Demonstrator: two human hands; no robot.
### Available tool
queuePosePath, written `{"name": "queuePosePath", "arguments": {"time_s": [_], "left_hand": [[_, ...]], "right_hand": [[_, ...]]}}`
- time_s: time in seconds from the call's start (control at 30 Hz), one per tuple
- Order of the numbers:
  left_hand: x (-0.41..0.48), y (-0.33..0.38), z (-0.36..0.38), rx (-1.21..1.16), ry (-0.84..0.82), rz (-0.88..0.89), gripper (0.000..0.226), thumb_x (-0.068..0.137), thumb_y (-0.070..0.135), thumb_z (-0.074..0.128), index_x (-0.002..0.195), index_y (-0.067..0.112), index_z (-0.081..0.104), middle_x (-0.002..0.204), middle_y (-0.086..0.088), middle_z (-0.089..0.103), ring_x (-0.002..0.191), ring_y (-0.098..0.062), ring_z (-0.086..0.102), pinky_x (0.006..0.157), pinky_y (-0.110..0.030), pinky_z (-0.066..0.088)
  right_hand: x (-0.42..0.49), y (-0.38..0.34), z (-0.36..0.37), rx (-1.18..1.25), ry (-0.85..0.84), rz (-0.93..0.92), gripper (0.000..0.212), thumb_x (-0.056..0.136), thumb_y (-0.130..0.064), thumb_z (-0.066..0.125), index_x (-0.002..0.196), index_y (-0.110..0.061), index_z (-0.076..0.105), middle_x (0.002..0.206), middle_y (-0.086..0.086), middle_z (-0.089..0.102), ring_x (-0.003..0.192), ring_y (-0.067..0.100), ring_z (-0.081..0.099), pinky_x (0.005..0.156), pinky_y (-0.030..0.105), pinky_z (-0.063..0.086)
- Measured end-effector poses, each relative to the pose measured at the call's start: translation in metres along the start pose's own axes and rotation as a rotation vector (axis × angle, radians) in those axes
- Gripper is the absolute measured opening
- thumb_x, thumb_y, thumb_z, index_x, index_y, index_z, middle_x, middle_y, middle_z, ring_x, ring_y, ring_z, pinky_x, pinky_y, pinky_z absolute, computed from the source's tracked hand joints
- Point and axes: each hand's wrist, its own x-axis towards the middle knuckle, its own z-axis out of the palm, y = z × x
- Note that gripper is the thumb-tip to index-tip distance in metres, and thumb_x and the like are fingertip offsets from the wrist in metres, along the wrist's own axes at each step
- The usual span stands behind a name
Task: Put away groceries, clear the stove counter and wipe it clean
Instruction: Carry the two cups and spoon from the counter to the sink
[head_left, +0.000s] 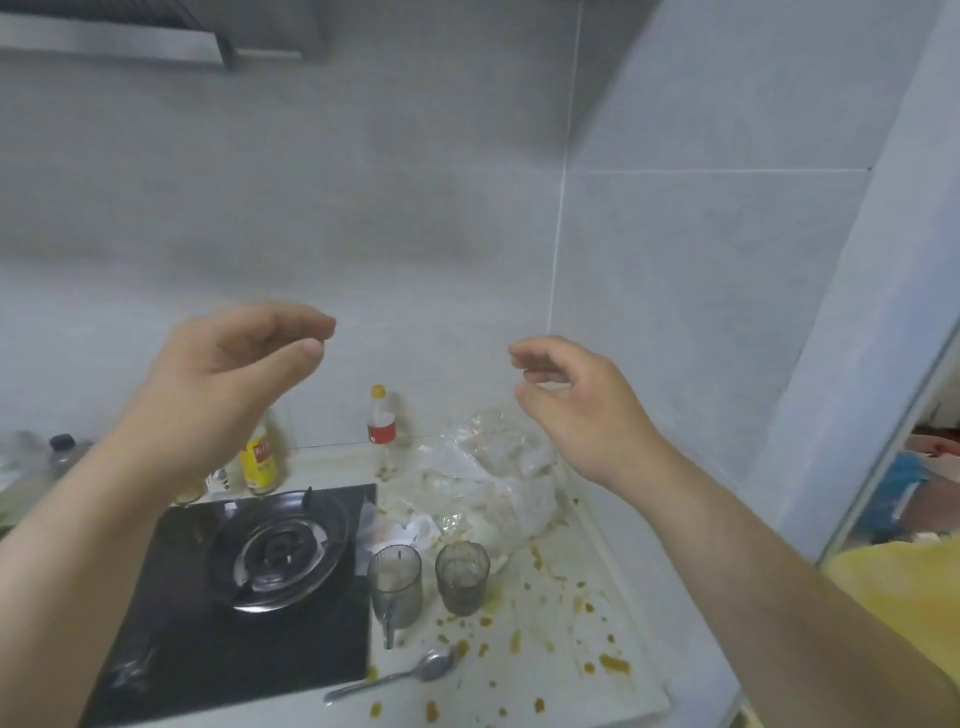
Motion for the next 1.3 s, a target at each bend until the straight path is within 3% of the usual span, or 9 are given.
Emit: {"name": "queuePosePath", "arguments": {"time_s": [0.13, 0.3, 0.43, 0.57, 0.67, 0.73, 0.97, 1.17, 1.3], "left_hand": [[-0.038, -0.002, 0.01, 0.028, -0.031, -0.07, 0.026, 0.072, 0.041, 0.064, 0.096, 0.032, 0.072, 0.102, 0.012, 0.071, 0.099, -0.009, 0.065, 0.09, -0.04, 0.05], [-0.076, -0.004, 0.02, 0.021, -0.018, -0.157, 0.022, 0.076, 0.034, 0.06, 0.095, 0.037, 0.071, 0.101, 0.014, 0.072, 0.099, -0.002, 0.064, 0.083, -0.026, 0.043], [-0.102, -0.009, 0.023, 0.046, -0.024, -0.23, 0.015, 0.082, 0.03, 0.065, 0.095, 0.034, 0.072, 0.1, 0.012, 0.072, 0.097, -0.002, 0.065, 0.086, -0.028, 0.046], [-0.123, -0.014, 0.023, 0.041, 0.01, -0.297, 0.022, 0.076, 0.037, 0.06, 0.094, 0.039, 0.071, 0.099, 0.013, 0.072, 0.092, -0.002, 0.066, 0.083, -0.028, 0.046], [-0.132, -0.021, 0.019, 0.059, 0.036, -0.342, 0.012, 0.088, 0.024, 0.065, 0.094, 0.03, 0.073, 0.097, 0.013, 0.072, 0.089, -0.002, 0.066, 0.084, -0.028, 0.047], [-0.138, -0.029, 0.016, 0.063, 0.05, -0.37, 0.017, 0.089, 0.014, 0.062, 0.094, 0.026, 0.073, 0.095, 0.012, 0.073, 0.088, -0.001, 0.066, 0.083, -0.026, 0.046], [-0.161, -0.082, 0.0, 0.102, -0.046, -0.522, 0.016, 0.088, 0.019, 0.063, 0.094, 0.032, 0.071, 0.093, 0.026, 0.07, 0.091, 0.01, 0.062, 0.077, -0.015, 0.042], [-0.176, -0.139, -0.006, 0.111, -0.113, -0.653, 0.017, 0.085, 0.014, 0.067, 0.09, 0.03, 0.071, 0.085, 0.015, 0.073, 0.083, 0.004, 0.065, 0.07, -0.019, 0.049], [-0.183, -0.175, 0.002, 0.119, -0.183, -0.698, 0.018, 0.084, 0.012, 0.068, 0.089, 0.029, 0.069, 0.088, 0.01, 0.072, 0.086, -0.003, 0.066, 0.065, -0.019, 0.049]], "right_hand": [[-0.037, 0.013, 0.001, 0.067, -0.067, 0.056, 0.03, 0.088, -0.012, 0.061, 0.104, -0.037, 0.06, 0.108, -0.02, 0.063, 0.101, -0.003, 0.059, 0.089, 0.018, 0.049], [-0.071, 0.028, -0.001, 0.127, -0.106, 0.116, 0.034, 0.088, -0.01, 0.061, 0.098, -0.042, 0.06, 0.108, -0.017, 0.065, 0.101, -0.002, 0.059, 0.086, 0.015, 0.047], [-0.093, 0.037, -0.002, 0.17, -0.119, 0.164, 0.034, 0.089, -0.009, 0.061, 0.1, -0.041, 0.061, 0.11, -0.017, 0.064, 0.1, -0.005, 0.059, 0.083, 0.01, 0.046], [-0.109, 0.04, 0.005, 0.199, -0.135, 0.231, 0.029, 0.09, -0.012, 0.061, 0.105, -0.036, 0.063, 0.111, -0.017, 0.064, 0.101, -0.007, 0.058, 0.079, 0.008, 0.046], [-0.12, 0.041, 0.015, 0.21, -0.14, 0.262, 0.029, 0.09, -0.011, 0.062, 0.102, -0.038, 0.063, 0.11, -0.017, 0.065, 0.102, -0.005, 0.059, 0.08, 0.011, 0.045], [-0.126, 0.042, 0.024, 0.189, -0.154, 0.277, 0.03, 0.09, -0.011, 0.062, 0.1, -0.04, 0.062, 0.109, -0.017, 0.065, 0.101, -0.006, 0.058, 0.079, 0.012, 0.046], [-0.142, 0.054, 0.063, 0.104, -0.213, 0.391, 0.033, 0.091, -0.011, 0.06, 0.098, -0.043, 0.062, 0.109, -0.019, 0.065, 0.1, -0.008, 0.058, 0.082, 0.016, 0.044], [-0.155, 0.069, 0.093, 0.028, -0.229, 0.5, 0.03, 0.091, -0.011, 0.058, 0.102, -0.039, 0.062, 0.11, -0.019, 0.063, 0.096, -0.014, 0.056, 0.072, 0.01, 0.049], [-0.164, 0.085, 0.11, -0.017, -0.242, 0.553, 0.031, 0.091, -0.013, 0.058, 0.102, -0.041, 0.06, 0.108, -0.022, 0.063, 0.1, -0.011, 0.056, 0.076, 0.008, 0.045]]}}
